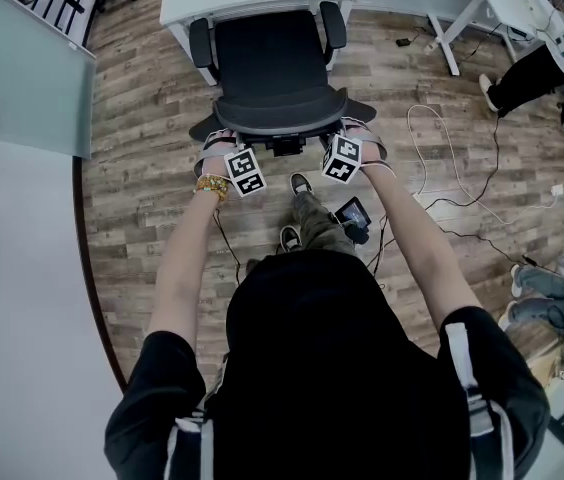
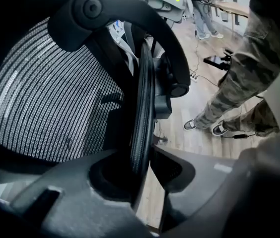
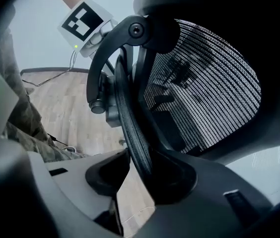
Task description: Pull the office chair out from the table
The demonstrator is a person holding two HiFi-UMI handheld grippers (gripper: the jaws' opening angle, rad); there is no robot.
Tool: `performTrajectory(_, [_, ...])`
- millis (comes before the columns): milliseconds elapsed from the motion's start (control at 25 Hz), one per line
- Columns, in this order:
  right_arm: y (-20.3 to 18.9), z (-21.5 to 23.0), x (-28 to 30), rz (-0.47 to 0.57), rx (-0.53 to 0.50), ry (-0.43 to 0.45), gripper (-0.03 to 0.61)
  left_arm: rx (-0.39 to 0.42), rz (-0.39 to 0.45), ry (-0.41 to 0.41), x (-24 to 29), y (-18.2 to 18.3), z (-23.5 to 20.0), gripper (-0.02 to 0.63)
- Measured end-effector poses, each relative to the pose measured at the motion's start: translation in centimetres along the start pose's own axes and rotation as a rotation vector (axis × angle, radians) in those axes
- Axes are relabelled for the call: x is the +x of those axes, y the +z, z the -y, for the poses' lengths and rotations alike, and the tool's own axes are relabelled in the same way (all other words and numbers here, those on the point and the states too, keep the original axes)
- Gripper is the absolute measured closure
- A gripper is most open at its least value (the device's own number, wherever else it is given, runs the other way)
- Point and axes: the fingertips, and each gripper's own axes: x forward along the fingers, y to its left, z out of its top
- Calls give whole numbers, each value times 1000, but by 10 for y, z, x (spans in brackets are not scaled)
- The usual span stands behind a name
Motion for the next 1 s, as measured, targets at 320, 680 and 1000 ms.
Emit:
performTrajectory(320, [1,-11,-9,5,-2,-14,449,12,8,23,-10,-1,10,482])
performTrajectory(680, [-3,-21,-16,3,4,-18,448,14,13,42,-17,3,20,480])
performTrajectory(1000, [1,-30,-20,-3,12,-14,448,20,23,52,-23,-1,25,480])
